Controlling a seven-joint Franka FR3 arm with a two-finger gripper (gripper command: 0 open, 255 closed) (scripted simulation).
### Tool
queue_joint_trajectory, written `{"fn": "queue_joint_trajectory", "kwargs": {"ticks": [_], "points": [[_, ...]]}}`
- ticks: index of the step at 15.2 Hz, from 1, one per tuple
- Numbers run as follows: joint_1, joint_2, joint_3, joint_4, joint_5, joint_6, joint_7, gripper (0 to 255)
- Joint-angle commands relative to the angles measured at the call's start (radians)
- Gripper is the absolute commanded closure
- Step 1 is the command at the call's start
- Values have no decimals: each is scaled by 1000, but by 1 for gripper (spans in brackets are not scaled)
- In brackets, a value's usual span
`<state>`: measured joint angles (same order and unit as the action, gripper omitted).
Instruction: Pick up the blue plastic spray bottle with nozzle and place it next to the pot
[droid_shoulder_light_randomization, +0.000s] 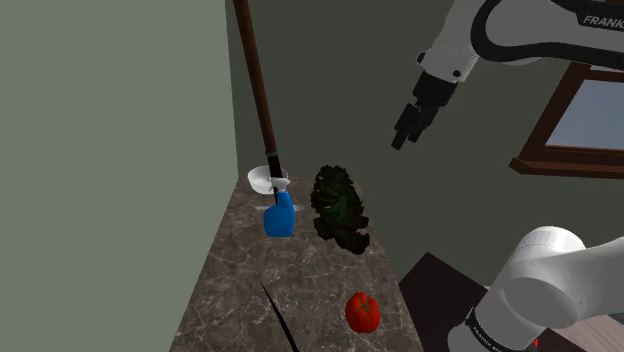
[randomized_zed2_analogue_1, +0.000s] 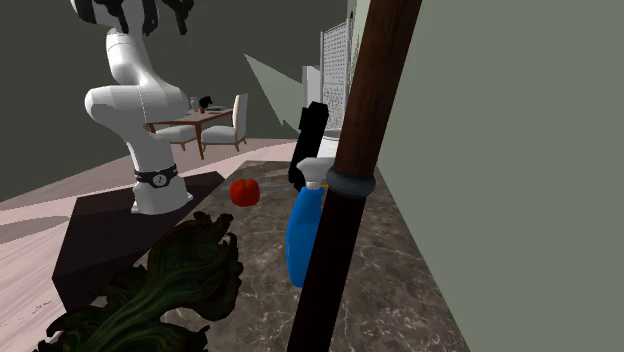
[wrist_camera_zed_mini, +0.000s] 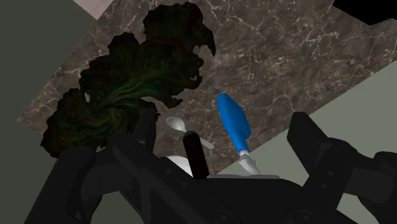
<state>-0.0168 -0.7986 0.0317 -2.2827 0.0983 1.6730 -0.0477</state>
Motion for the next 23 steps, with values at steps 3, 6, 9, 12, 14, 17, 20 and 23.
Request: {"fn": "queue_joint_trajectory", "kwargs": {"ticks": [3, 6, 9, 12, 14, 17, 20, 23], "points": [[14, 77, 0, 21, -5, 41, -38, 0], [34, 193, 2, 62, -12, 95, -92, 0], [52, 311, 7, 114, -19, 140, -144, 0], [69, 430, 14, 175, -27, 176, -192, 0], [79, 508, 21, 221, -34, 195, -222, 0], [94, 626, 34, 298, -46, 216, -264, 0], [109, 744, 48, 383, -63, 227, -303, 0], [124, 862, 64, 477, -84, 230, -337, 0]]}}
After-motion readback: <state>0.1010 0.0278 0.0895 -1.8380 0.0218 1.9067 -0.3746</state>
